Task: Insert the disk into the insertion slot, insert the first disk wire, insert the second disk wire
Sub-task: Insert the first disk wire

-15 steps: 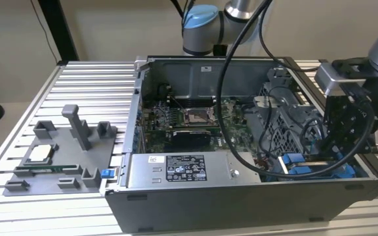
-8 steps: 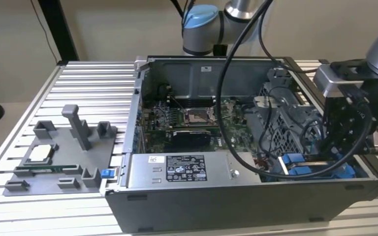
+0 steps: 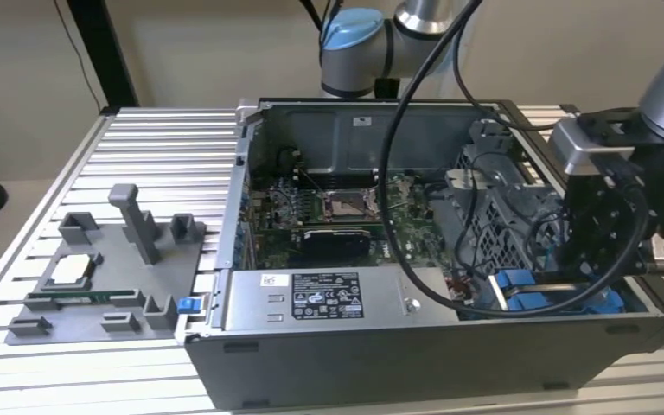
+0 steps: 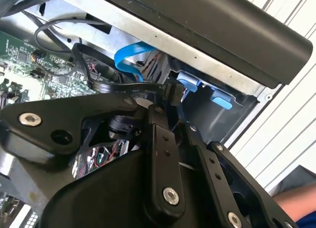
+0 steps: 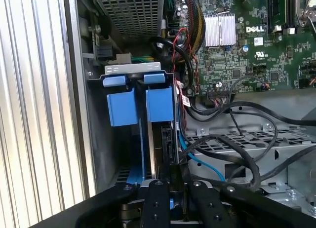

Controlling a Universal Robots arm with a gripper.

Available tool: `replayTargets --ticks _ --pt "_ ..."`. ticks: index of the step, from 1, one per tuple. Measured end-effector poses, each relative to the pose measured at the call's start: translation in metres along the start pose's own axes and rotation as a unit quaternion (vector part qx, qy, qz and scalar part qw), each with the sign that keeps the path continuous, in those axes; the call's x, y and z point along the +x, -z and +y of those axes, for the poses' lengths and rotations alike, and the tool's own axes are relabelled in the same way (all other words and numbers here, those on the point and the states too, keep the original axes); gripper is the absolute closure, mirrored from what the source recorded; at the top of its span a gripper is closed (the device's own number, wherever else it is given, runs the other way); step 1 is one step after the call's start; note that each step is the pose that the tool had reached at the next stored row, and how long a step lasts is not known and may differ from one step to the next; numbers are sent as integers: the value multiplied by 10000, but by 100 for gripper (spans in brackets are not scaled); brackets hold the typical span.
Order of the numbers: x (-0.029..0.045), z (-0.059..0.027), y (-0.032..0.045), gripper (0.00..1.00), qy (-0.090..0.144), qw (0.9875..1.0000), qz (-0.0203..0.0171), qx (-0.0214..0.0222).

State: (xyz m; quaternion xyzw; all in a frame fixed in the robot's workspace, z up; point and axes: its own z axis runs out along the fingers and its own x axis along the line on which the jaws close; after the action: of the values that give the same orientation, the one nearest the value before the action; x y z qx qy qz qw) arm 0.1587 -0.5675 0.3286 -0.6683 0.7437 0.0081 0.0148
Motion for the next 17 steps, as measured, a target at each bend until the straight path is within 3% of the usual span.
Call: replayTargets --ticks 8,17 --pt "-1 -1 56 0 0 10000 10 -10" --pt "-8 -2 273 0 -3 10000 14 -46"
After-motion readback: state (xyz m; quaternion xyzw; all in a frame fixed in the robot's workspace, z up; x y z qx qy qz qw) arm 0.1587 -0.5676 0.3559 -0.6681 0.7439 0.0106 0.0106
